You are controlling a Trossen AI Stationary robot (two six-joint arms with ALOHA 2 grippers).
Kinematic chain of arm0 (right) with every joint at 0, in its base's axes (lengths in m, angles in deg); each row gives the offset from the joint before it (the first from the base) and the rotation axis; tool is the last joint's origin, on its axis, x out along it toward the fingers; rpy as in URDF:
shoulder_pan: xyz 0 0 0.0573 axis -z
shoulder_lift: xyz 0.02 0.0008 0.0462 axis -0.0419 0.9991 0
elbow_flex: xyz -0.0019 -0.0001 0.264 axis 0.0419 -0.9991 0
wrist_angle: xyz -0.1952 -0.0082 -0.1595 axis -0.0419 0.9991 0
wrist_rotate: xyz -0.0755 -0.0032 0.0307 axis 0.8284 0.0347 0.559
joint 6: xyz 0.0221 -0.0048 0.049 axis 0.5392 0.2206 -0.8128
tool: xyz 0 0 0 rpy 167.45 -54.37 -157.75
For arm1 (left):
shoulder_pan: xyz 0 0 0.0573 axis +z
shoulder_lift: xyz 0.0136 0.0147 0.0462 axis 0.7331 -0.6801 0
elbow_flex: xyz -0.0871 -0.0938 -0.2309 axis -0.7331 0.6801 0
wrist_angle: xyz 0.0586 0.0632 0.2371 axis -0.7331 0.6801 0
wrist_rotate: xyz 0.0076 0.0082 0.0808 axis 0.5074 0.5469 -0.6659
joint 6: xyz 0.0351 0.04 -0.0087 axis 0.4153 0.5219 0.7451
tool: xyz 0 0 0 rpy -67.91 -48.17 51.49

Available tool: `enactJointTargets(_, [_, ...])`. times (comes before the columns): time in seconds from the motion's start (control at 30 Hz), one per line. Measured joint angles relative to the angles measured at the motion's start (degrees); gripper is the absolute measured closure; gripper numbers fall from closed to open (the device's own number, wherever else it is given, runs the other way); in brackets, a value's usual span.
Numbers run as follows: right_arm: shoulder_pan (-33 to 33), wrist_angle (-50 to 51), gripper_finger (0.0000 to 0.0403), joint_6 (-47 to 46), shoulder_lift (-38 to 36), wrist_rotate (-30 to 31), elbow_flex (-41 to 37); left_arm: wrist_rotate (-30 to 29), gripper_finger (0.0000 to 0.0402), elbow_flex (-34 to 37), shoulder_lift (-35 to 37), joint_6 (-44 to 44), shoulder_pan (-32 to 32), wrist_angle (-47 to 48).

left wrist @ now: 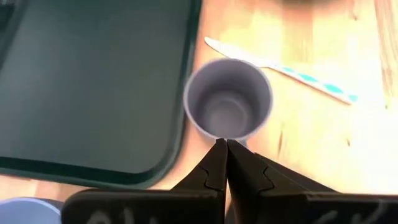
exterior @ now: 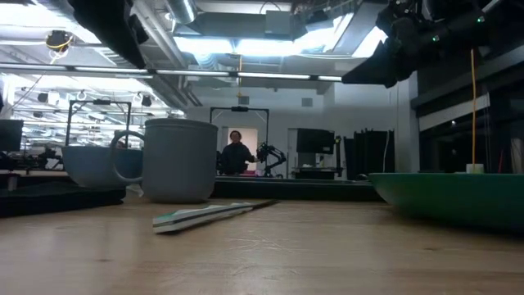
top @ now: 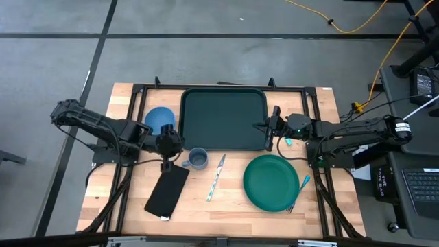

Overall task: Set up tray
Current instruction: Put the gray mug on the green tray

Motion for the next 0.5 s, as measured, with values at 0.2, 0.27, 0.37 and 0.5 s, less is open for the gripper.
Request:
enactJointTargets(0.2, [0.0,0.8,0.0392,-0.1,0.0,0.0,0.0,0.0,0.0399,-3.6,-4.5,-5.5,-2.7,5.4])
enactJointTargets(0.27, [0.0,0.8,0.0392,-0.1,0.0,0.0,0.0,-0.2,0.0399,-4.9,-5.7,-7.4,-3.3,6.9])
enactJointTargets(0.37, [0.0,0.8,0.0392,-0.1,0.0,0.0,0.0,-0.2,0.04,-5.5,-7.0,-8.0,-3.9,7.3])
enactJointTargets(0.5, [0.0,0.8,0.0392,-0.1,0.0,0.0,0.0,0.0,0.0399,-5.6,-8.0,-8.1,-3.9,7.5])
